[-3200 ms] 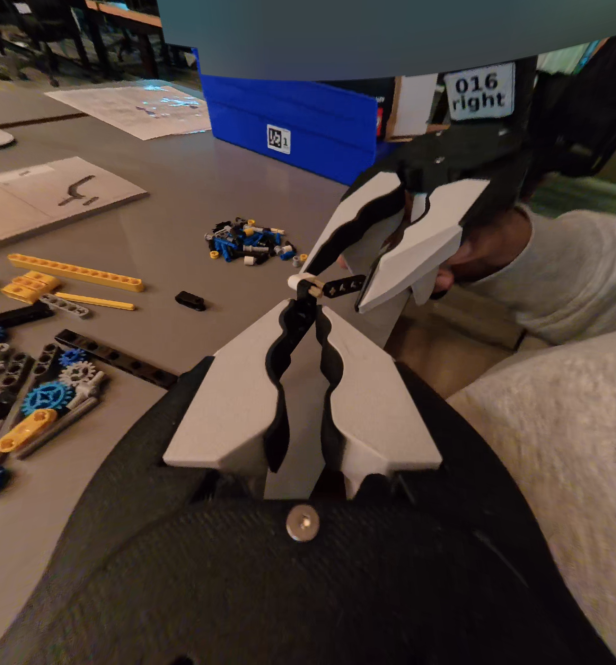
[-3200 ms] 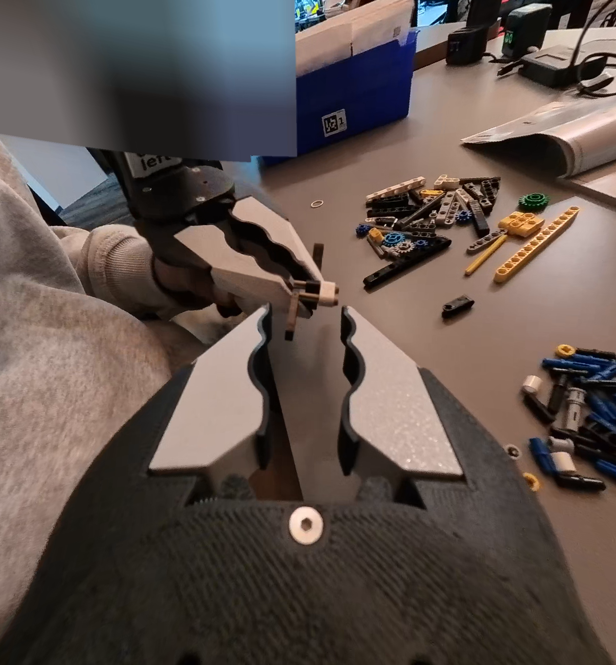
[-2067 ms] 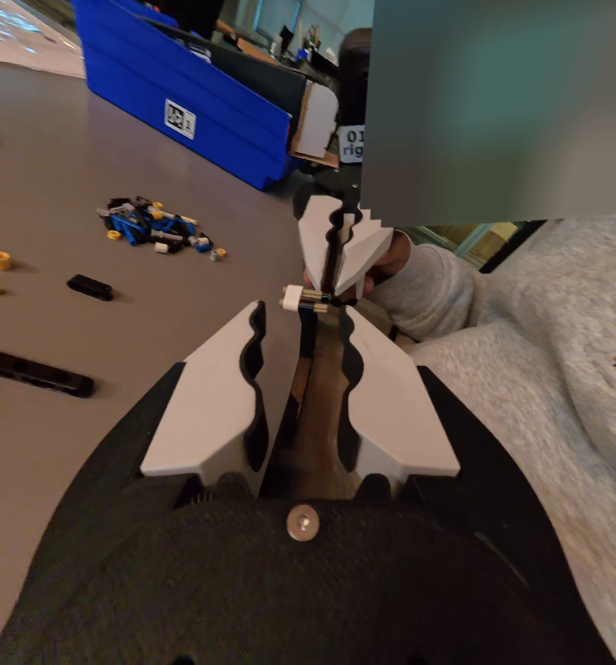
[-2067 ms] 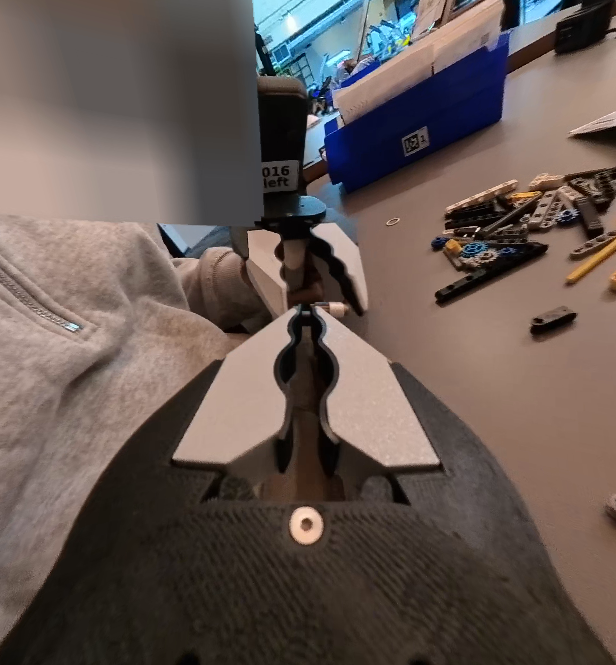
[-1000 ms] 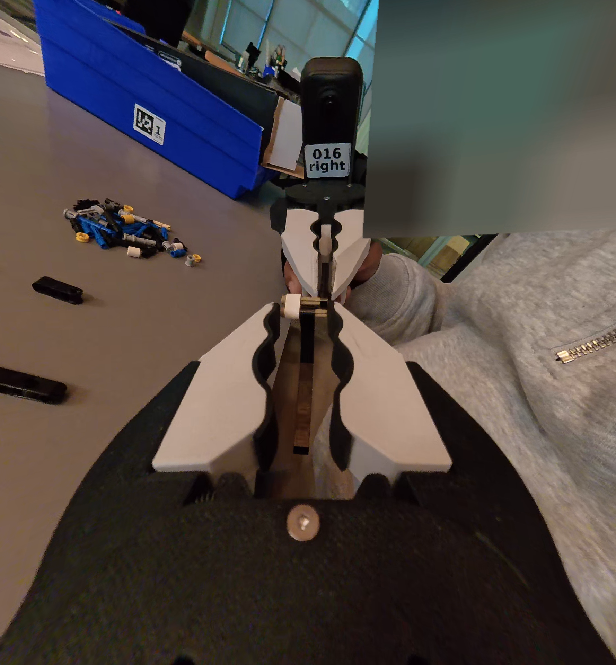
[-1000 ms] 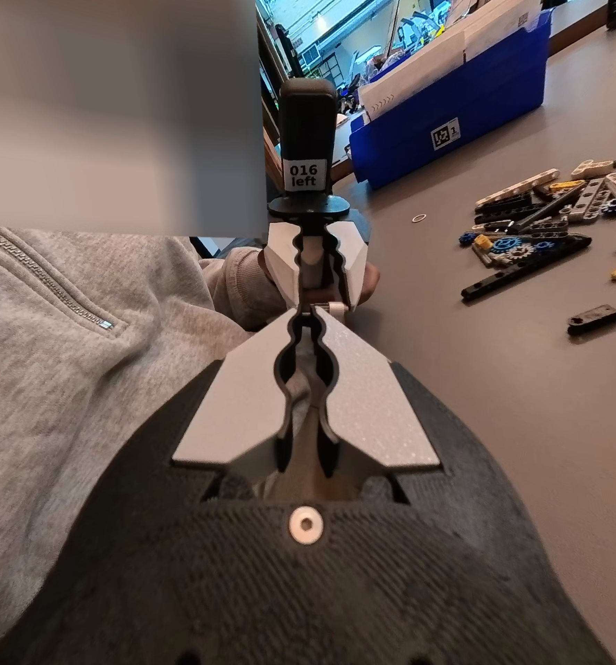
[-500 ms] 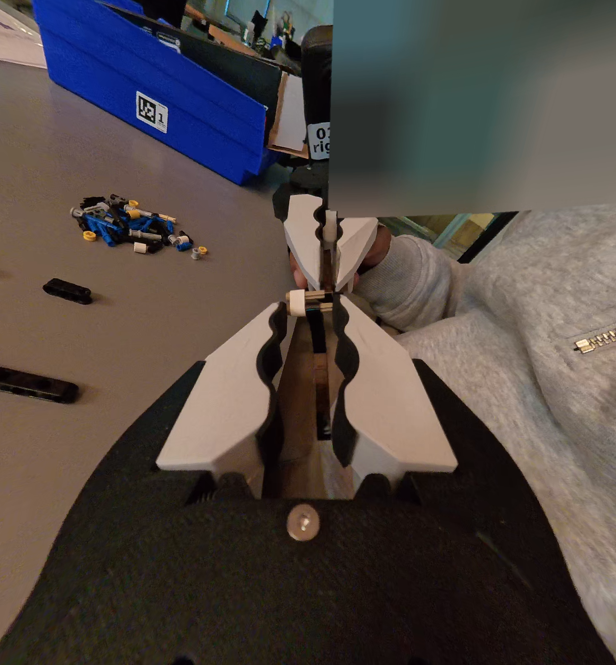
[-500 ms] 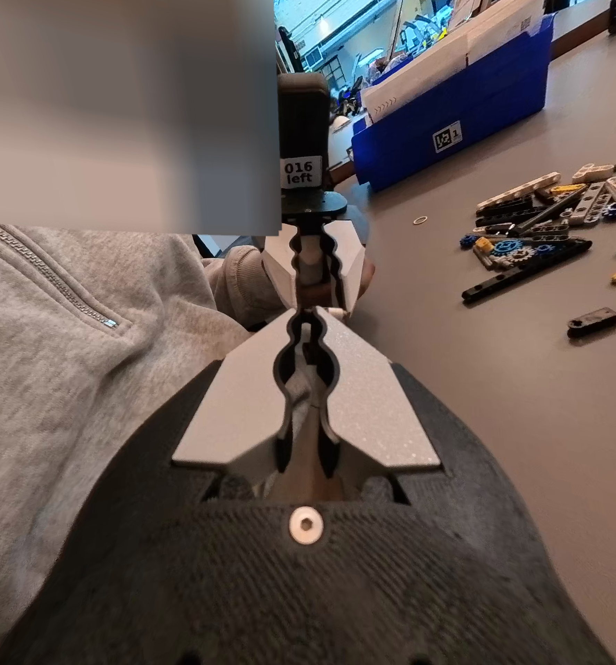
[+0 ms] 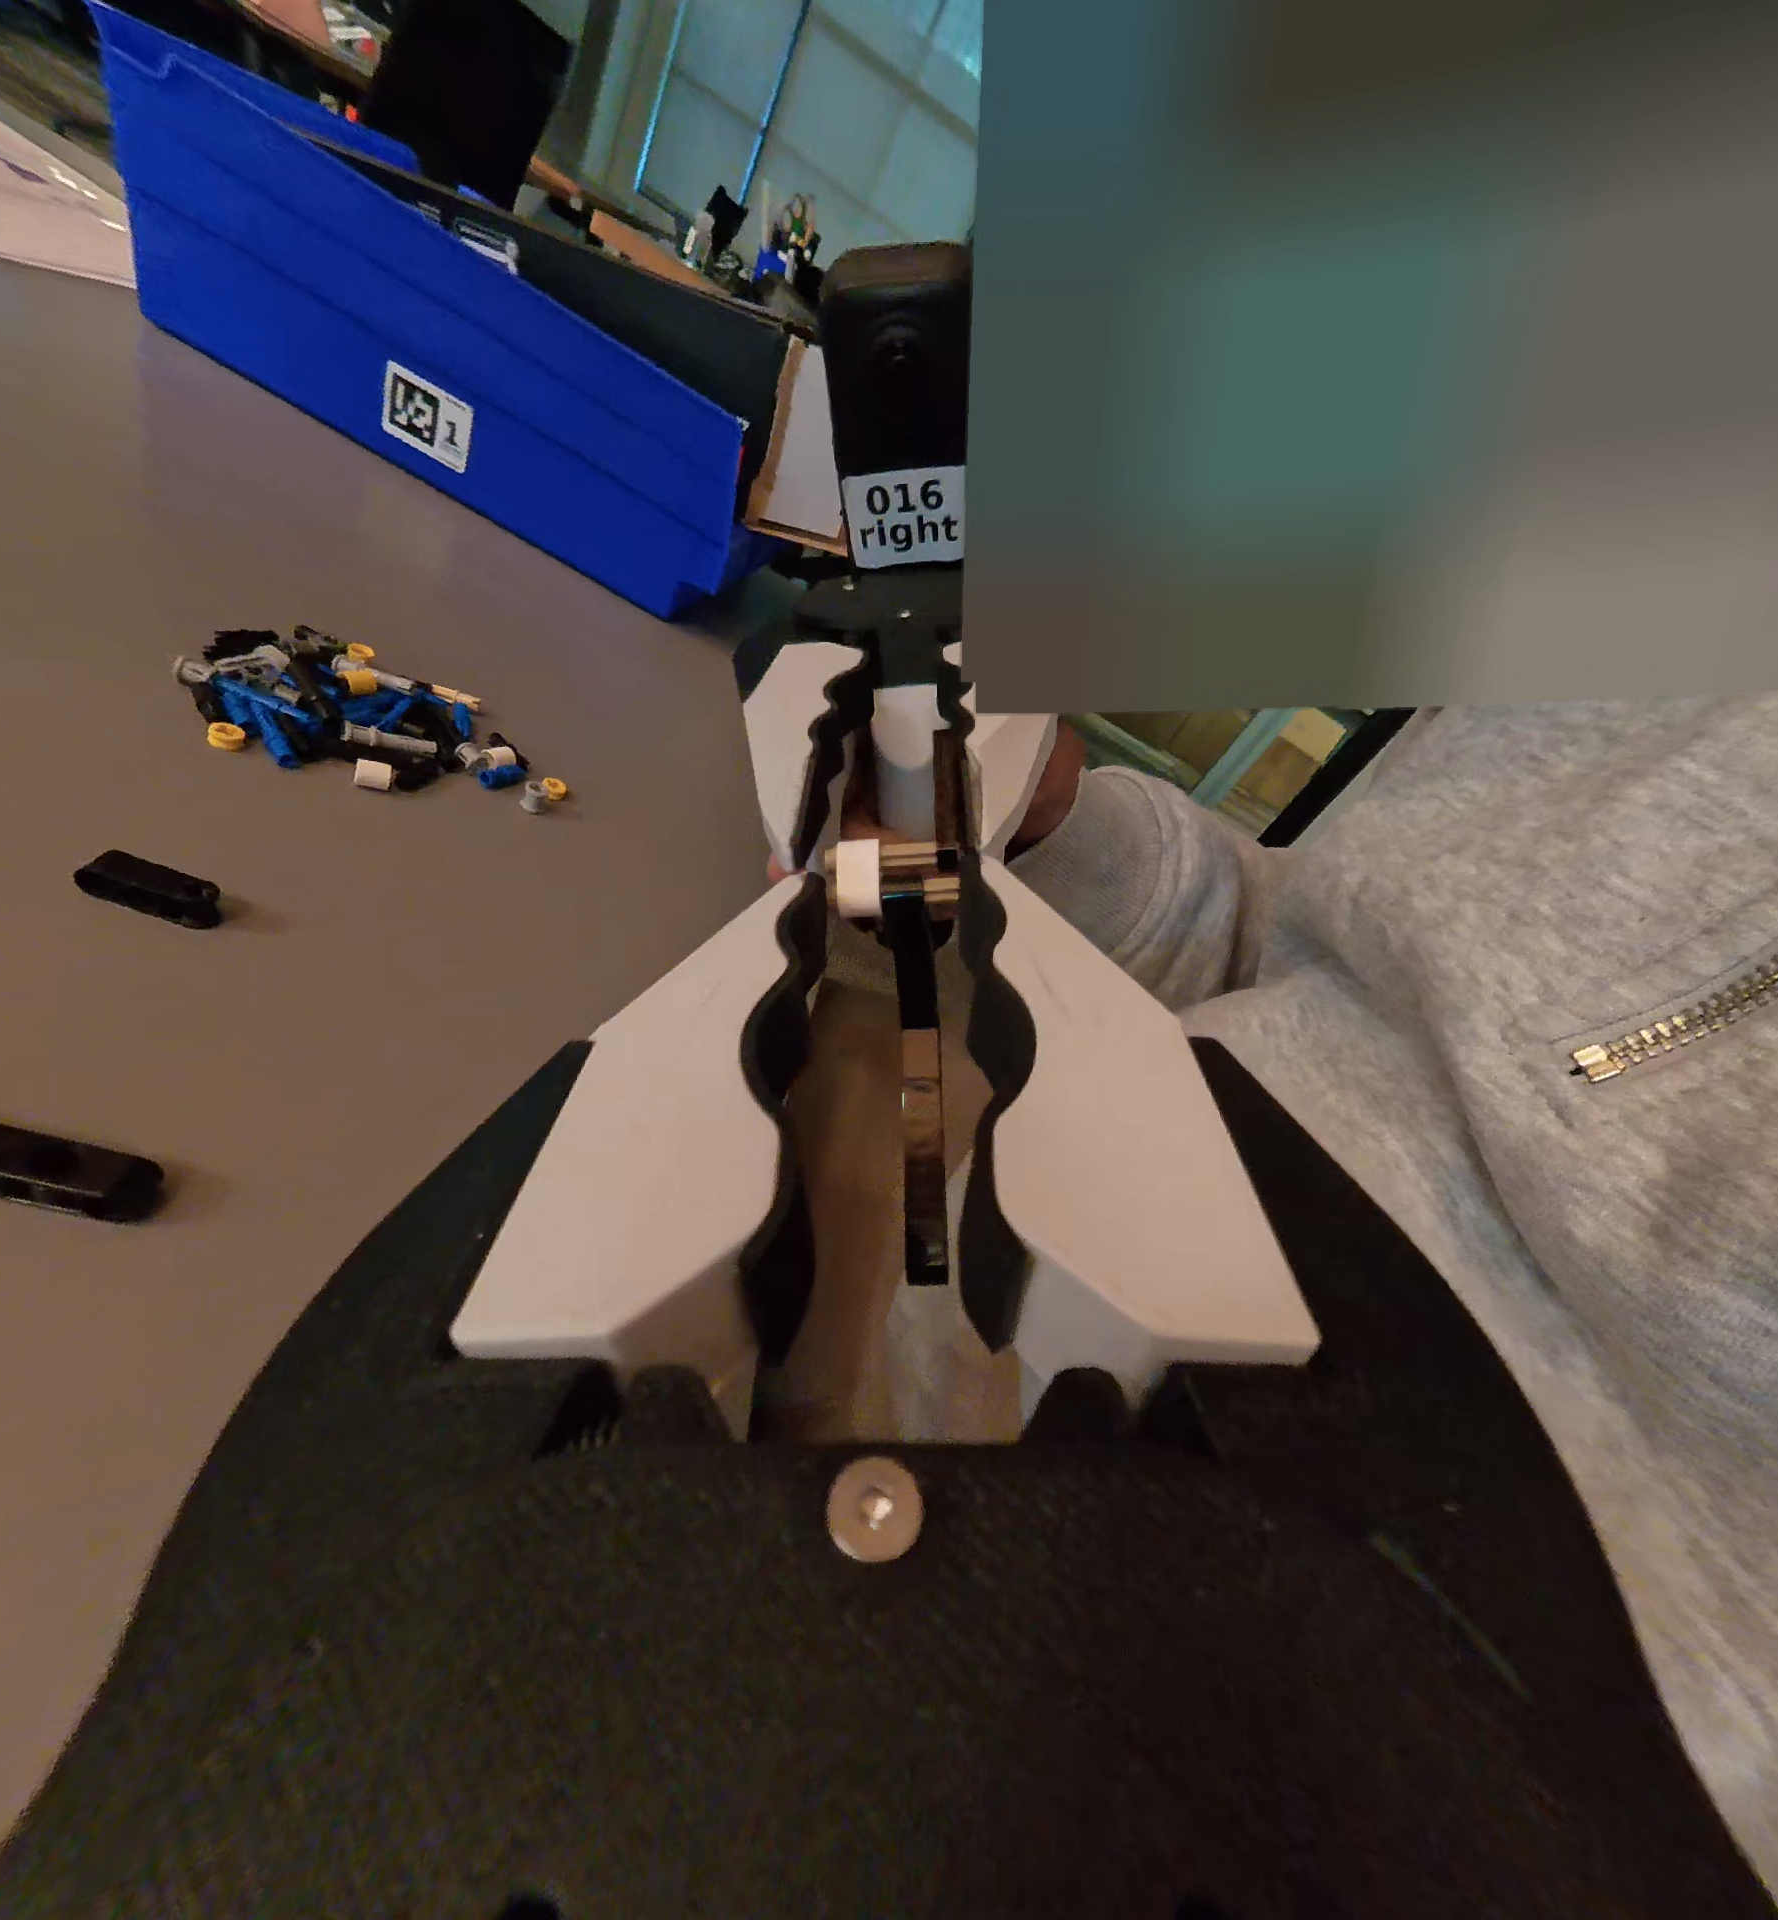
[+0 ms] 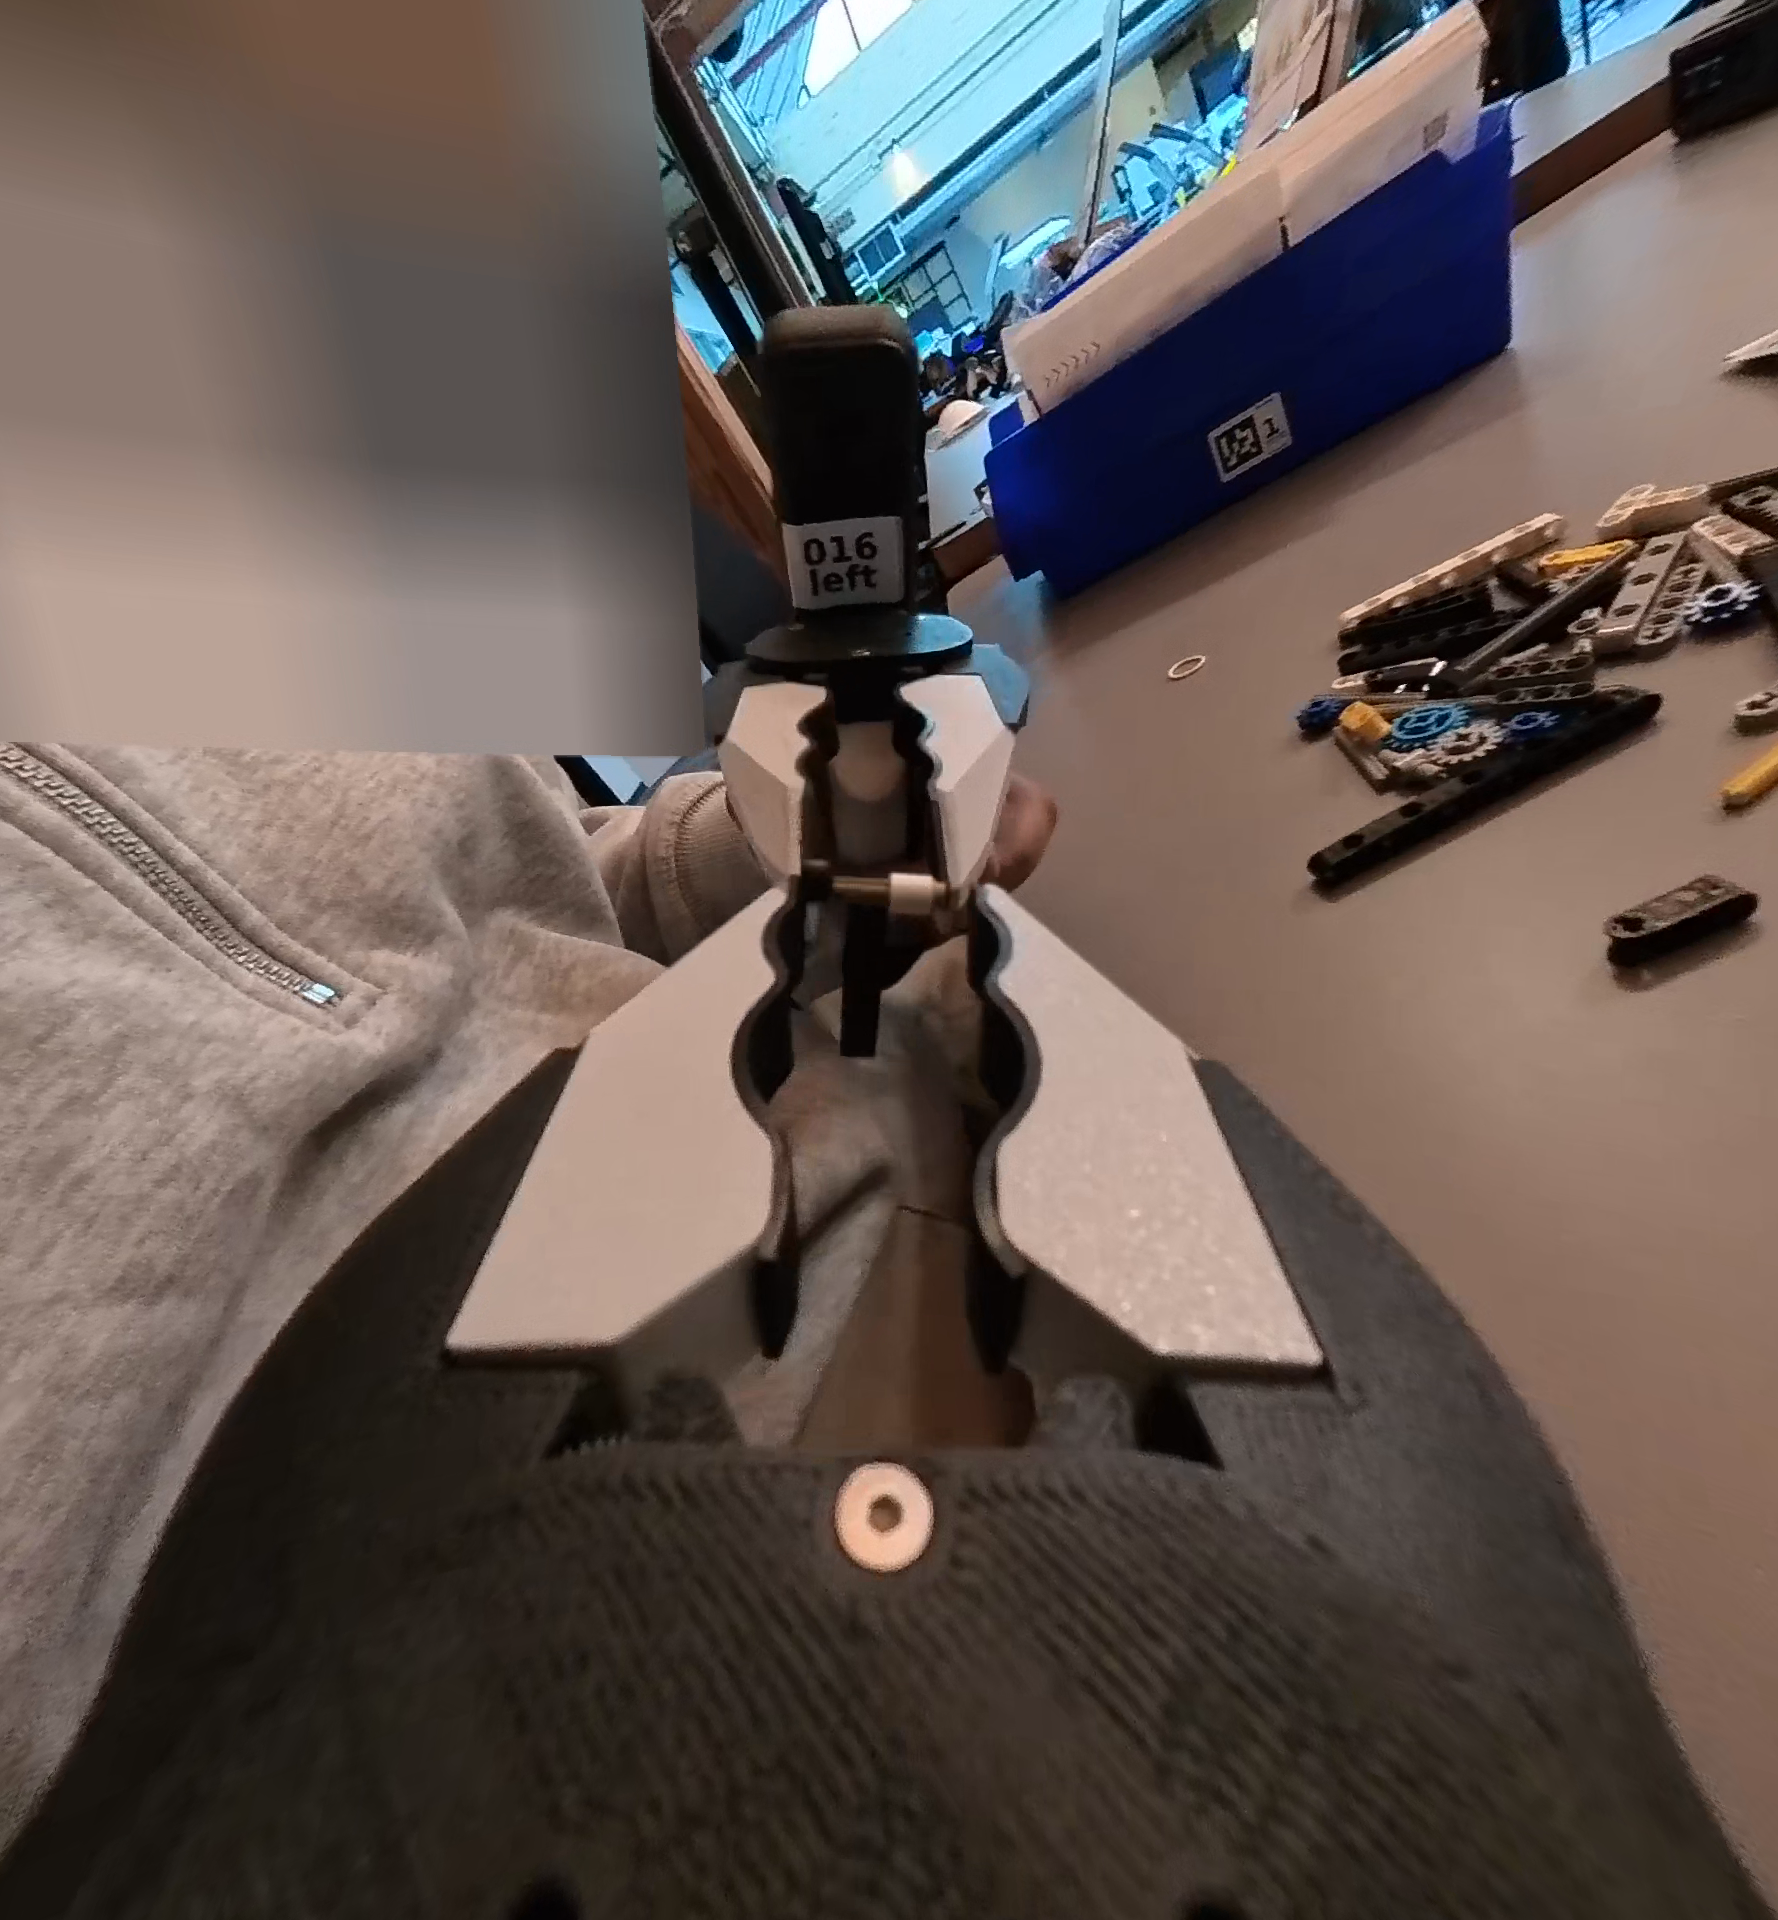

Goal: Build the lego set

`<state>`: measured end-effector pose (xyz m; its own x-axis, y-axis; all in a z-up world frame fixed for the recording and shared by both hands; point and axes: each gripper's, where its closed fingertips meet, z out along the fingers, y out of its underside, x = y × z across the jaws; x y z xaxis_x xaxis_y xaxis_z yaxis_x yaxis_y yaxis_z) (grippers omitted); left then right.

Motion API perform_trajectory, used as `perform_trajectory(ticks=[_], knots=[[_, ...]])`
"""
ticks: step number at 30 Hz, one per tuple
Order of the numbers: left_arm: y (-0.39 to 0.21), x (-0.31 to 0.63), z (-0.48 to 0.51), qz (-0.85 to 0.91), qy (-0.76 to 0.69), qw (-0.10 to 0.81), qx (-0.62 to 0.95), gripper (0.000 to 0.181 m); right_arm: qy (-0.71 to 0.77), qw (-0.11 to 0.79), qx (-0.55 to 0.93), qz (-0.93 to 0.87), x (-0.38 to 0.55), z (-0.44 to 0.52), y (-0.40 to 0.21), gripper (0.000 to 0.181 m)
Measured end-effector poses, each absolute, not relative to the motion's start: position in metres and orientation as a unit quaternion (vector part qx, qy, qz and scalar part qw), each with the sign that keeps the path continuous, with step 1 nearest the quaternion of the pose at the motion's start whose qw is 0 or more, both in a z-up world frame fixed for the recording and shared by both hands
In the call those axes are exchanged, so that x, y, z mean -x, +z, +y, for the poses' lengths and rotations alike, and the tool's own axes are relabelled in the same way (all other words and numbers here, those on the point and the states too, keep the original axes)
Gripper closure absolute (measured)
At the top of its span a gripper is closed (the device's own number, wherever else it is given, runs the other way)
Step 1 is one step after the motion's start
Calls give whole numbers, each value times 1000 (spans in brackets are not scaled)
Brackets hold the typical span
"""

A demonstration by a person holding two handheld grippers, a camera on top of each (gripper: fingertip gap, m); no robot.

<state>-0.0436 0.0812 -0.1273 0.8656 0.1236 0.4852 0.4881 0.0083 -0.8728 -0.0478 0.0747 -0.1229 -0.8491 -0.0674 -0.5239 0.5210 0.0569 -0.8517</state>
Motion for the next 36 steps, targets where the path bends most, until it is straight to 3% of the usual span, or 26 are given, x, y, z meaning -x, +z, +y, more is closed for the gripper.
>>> perform_trajectory(ticks=[10,36], knots=[[-120,43,81,-231,-169,693,662,156,-676,233,-155,682,45,75,-118,157],[-140,31,83,-192,-151,639,729,156,-624,208,-121,743,34,74,-139,160]])
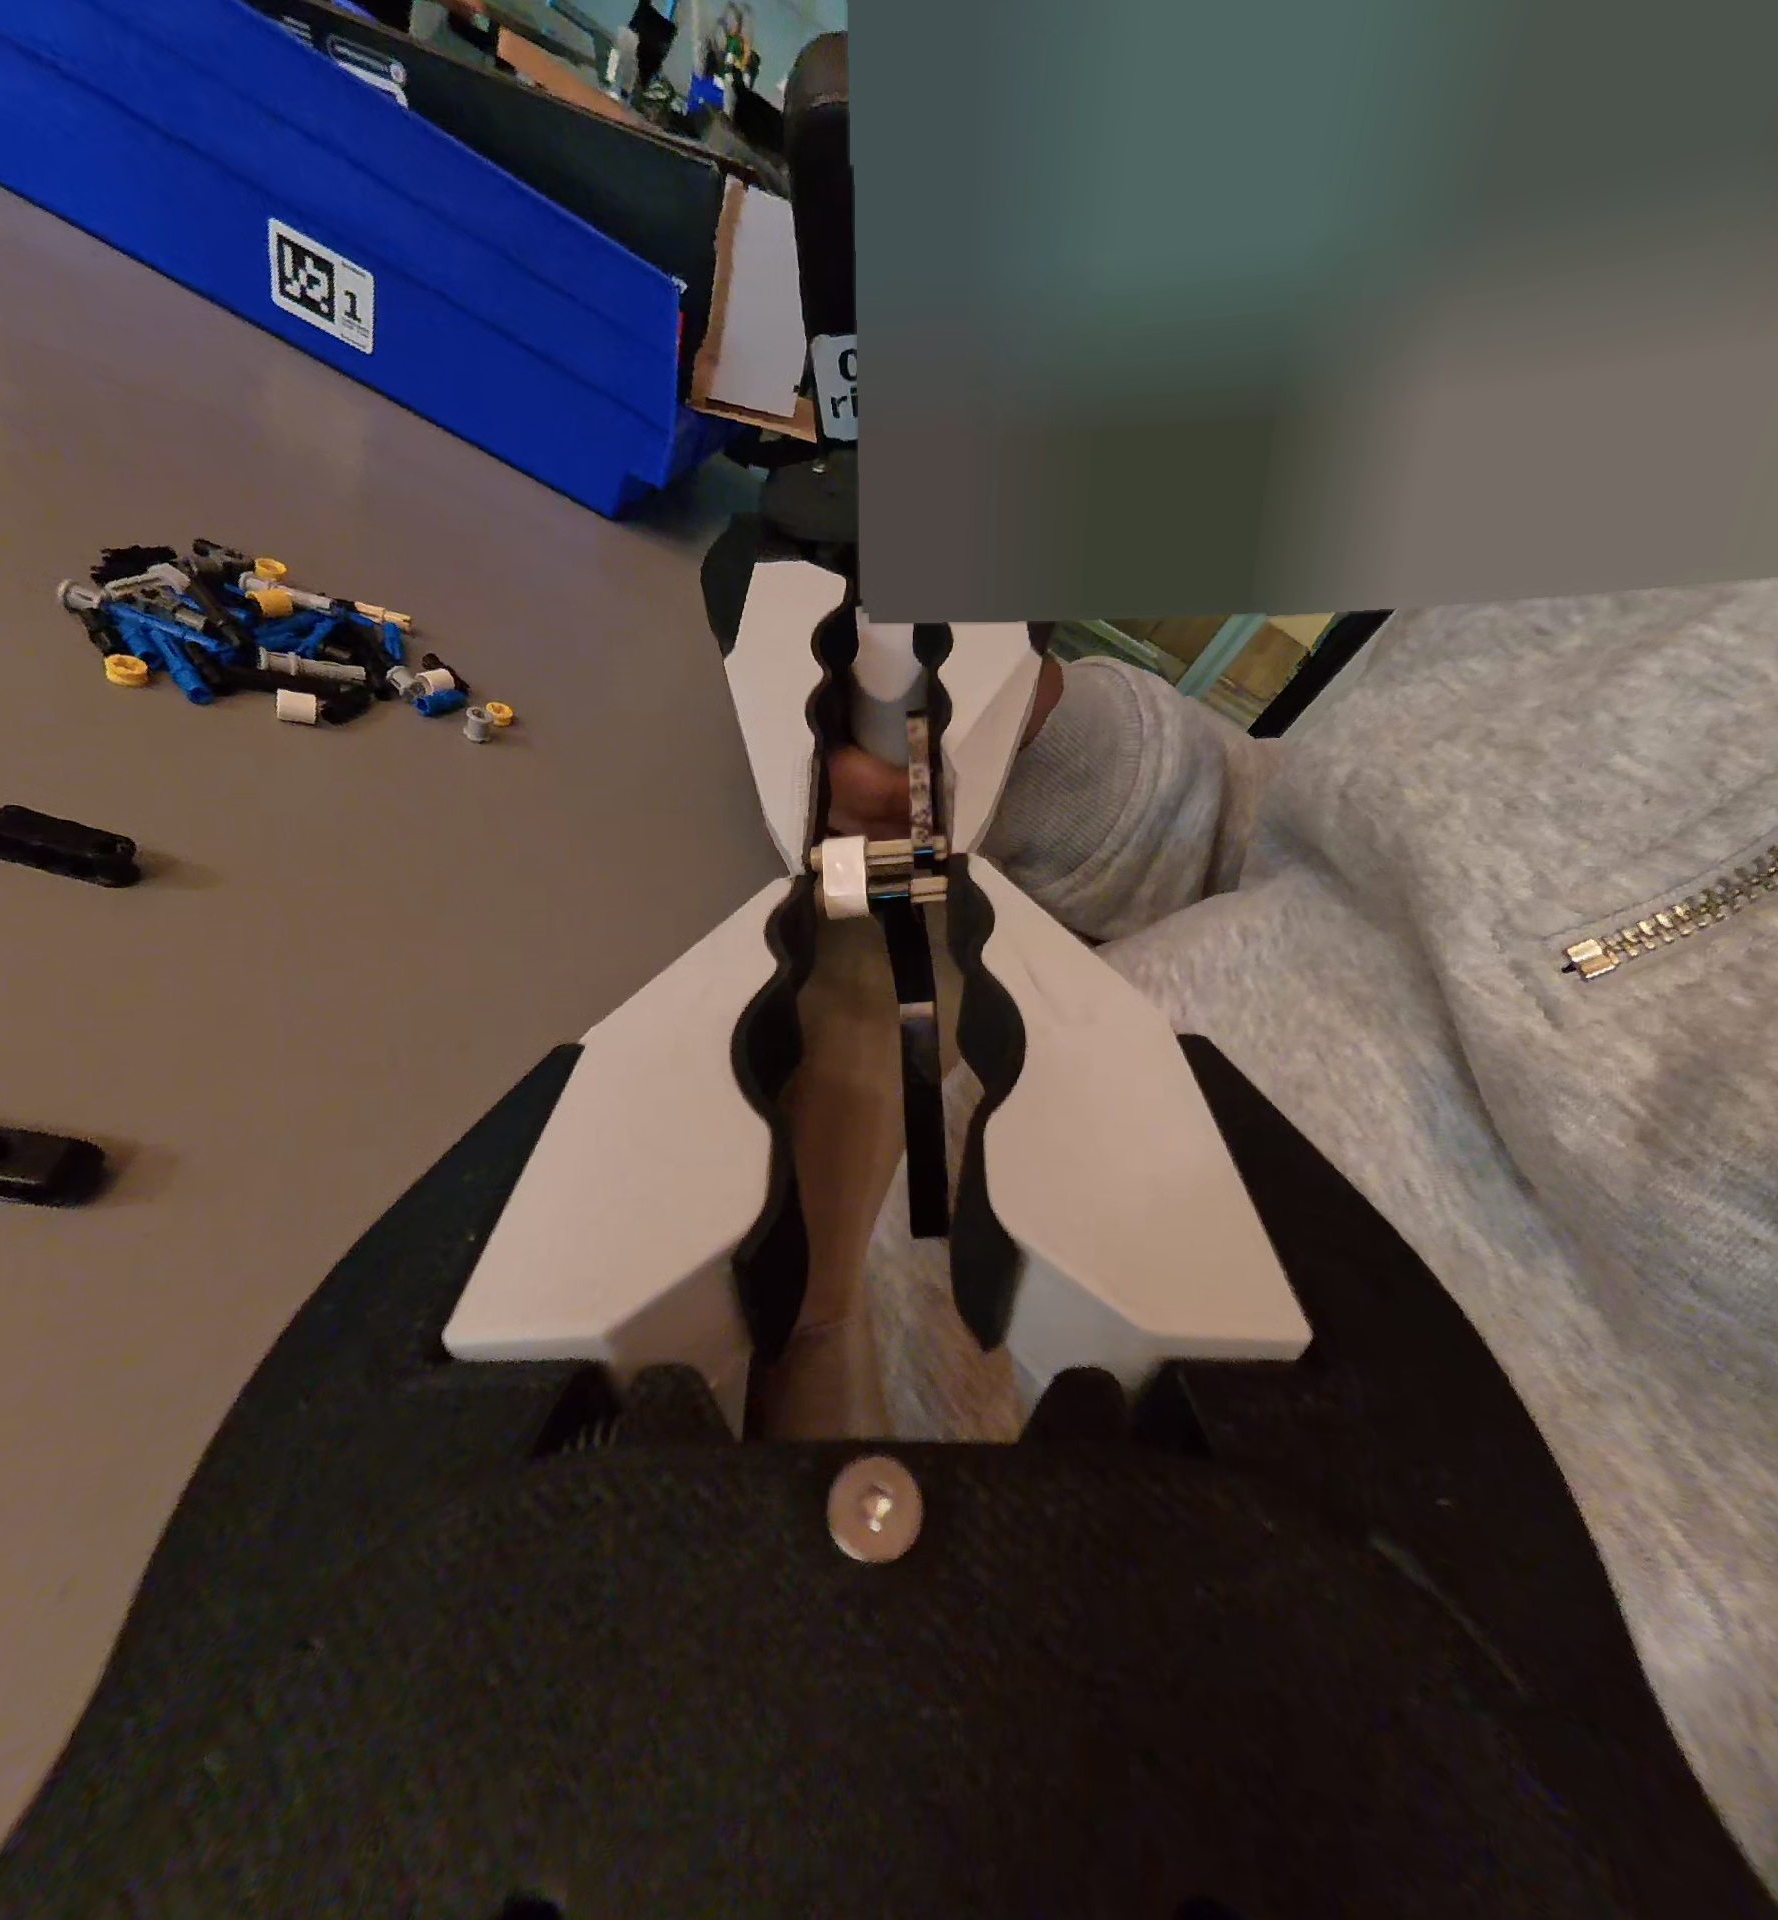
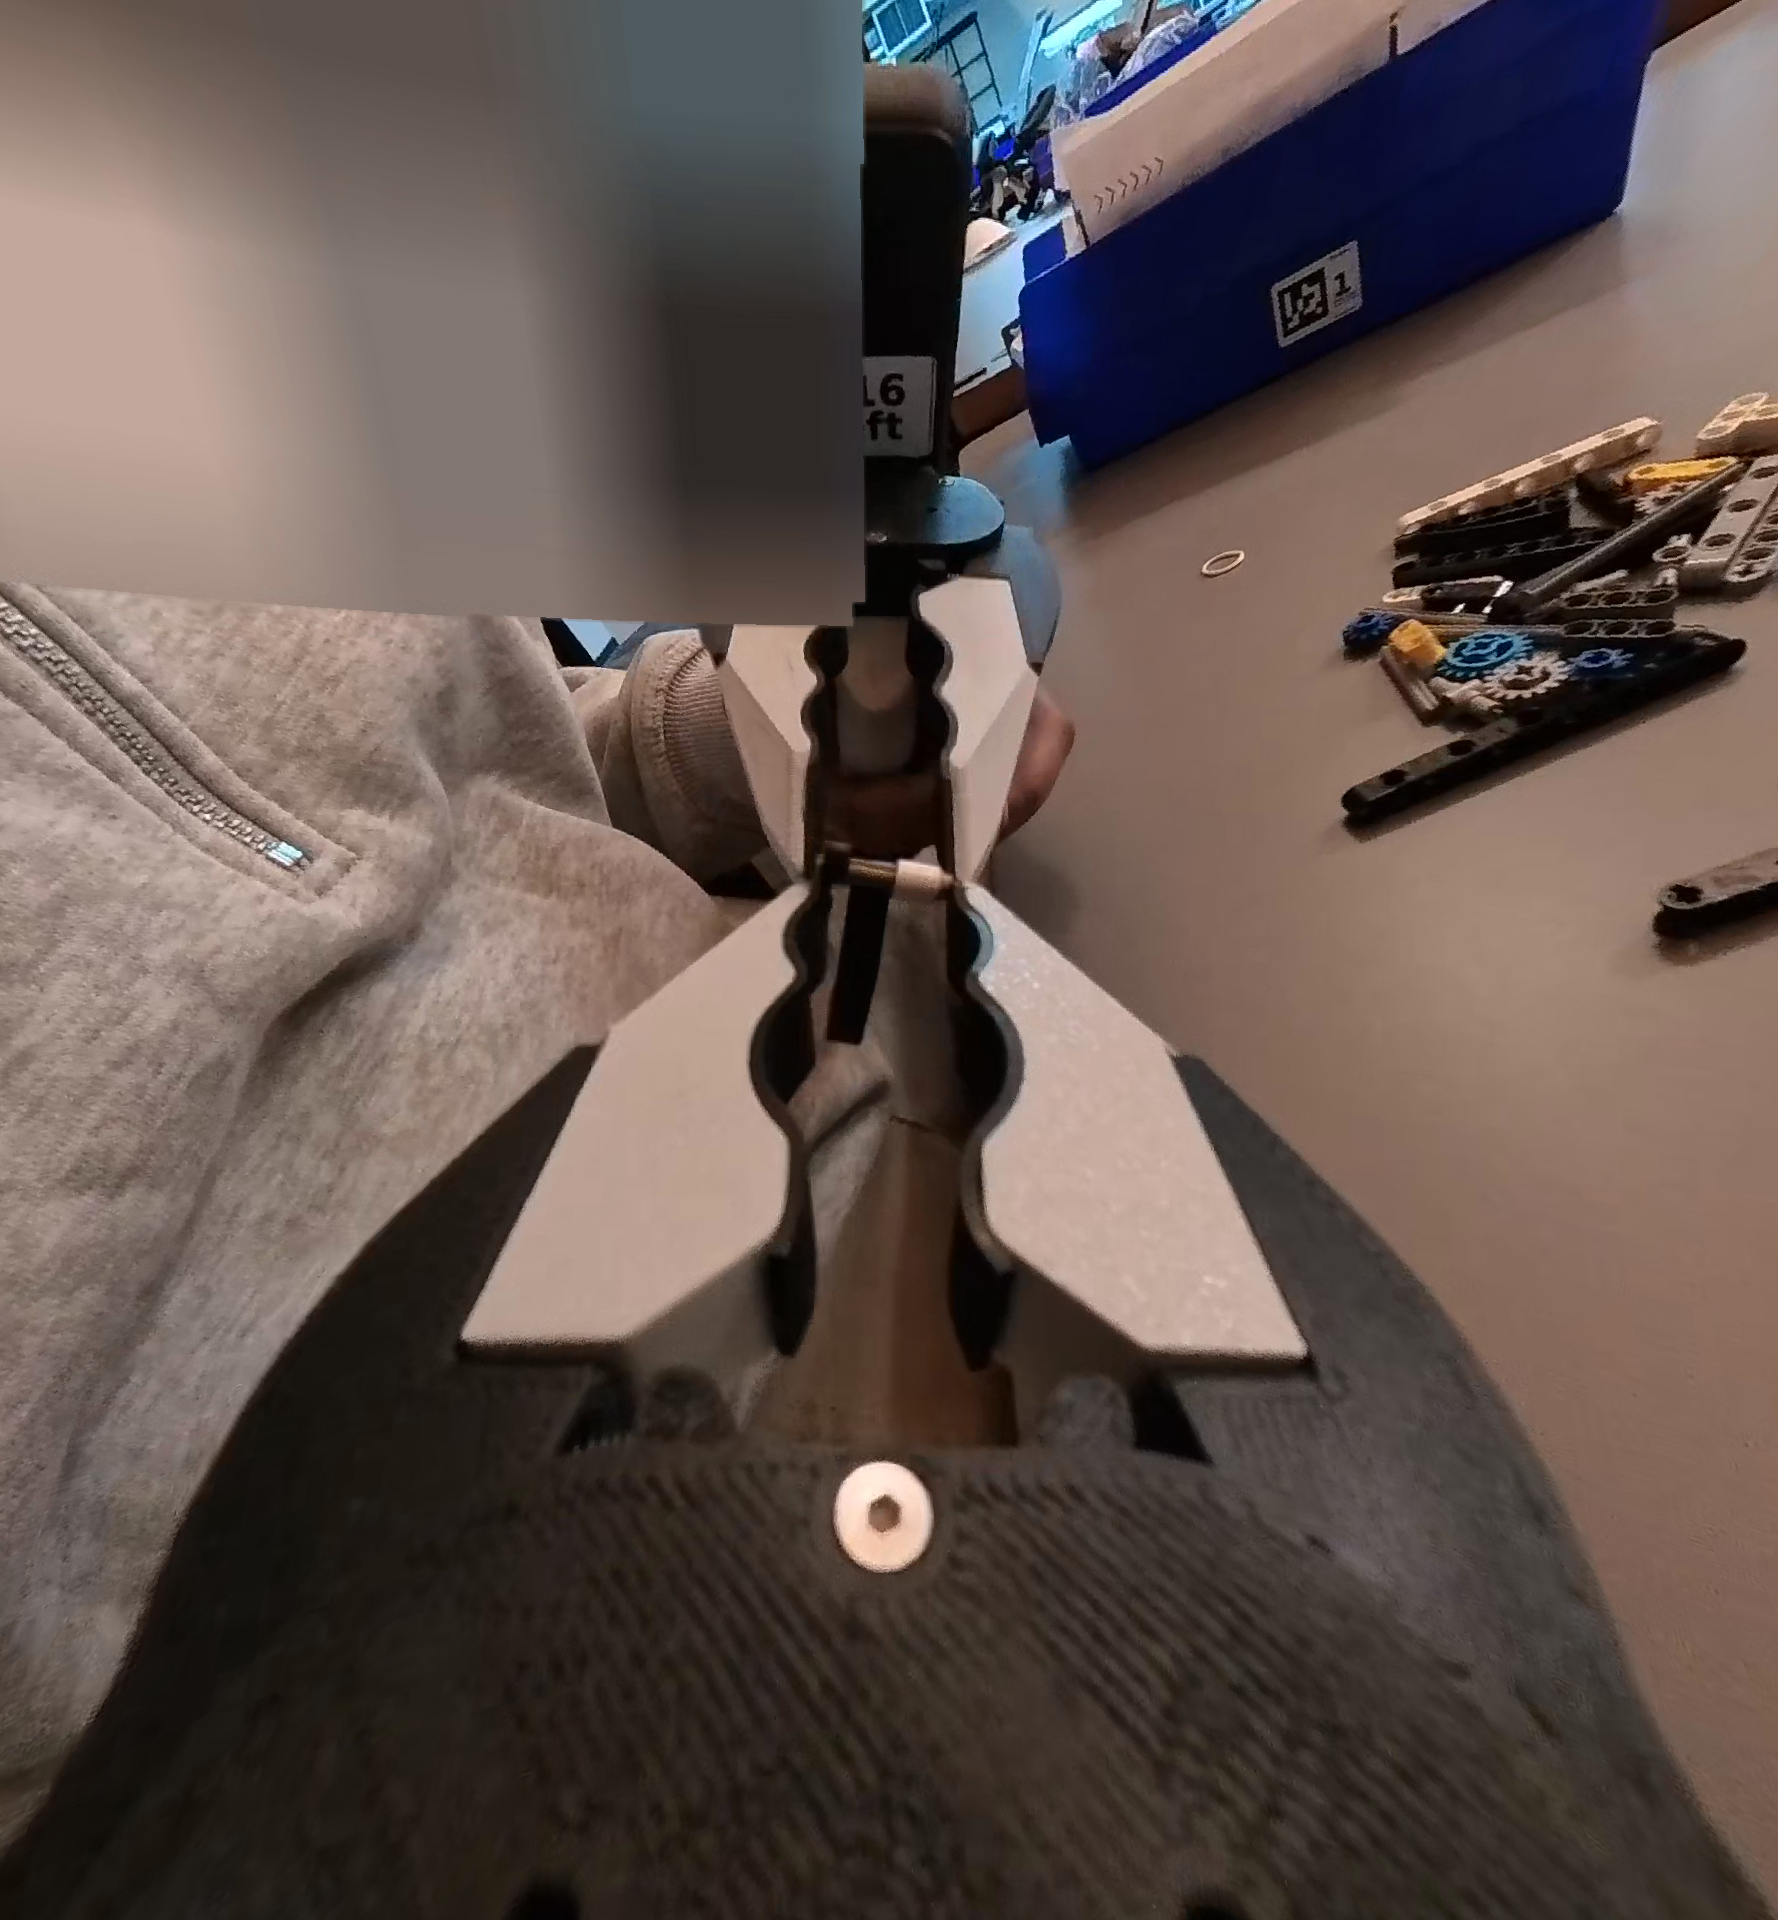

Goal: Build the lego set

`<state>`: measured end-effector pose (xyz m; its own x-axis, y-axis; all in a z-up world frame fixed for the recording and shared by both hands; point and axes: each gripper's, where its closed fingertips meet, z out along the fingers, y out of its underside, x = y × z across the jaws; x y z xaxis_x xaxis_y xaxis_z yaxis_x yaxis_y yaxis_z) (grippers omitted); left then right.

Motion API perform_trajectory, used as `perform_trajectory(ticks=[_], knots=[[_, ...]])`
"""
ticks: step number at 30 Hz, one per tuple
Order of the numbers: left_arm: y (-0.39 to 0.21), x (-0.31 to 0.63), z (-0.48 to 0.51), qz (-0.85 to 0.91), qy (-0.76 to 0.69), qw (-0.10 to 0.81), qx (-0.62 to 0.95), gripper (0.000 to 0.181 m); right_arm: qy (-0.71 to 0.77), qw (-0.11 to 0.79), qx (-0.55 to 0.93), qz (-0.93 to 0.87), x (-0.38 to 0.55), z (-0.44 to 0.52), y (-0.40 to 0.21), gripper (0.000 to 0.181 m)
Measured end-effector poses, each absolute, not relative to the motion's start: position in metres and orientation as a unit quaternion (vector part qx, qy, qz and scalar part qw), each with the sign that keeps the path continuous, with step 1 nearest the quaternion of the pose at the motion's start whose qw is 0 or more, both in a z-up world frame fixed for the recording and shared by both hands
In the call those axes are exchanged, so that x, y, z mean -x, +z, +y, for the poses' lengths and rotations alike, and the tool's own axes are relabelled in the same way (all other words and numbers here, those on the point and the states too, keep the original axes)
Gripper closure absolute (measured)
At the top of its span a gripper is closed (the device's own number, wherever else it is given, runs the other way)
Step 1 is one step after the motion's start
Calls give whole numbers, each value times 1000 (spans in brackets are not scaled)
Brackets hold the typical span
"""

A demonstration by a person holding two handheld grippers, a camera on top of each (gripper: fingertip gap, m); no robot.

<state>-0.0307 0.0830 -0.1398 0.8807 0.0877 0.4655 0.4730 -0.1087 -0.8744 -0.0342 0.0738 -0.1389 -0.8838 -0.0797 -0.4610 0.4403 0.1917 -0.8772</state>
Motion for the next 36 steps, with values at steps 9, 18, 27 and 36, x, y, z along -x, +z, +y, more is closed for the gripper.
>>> perform_trajectory(ticks=[9,18,27,36], knots=[[-142,30,83,-189,-144,635,735,156,-614,192,-120,756,36,74,-143,166],[-140,33,81,-193,-143,642,728,156,-617,173,-122,758,39,72,-142,166],[-129,43,82,-221,-138,677,688,149,-653,162,-153,724,53,74,-131,166],[-128,53,78,-244,-121,683,677,147,-669,130,-181,709,66,77,-127,165]])
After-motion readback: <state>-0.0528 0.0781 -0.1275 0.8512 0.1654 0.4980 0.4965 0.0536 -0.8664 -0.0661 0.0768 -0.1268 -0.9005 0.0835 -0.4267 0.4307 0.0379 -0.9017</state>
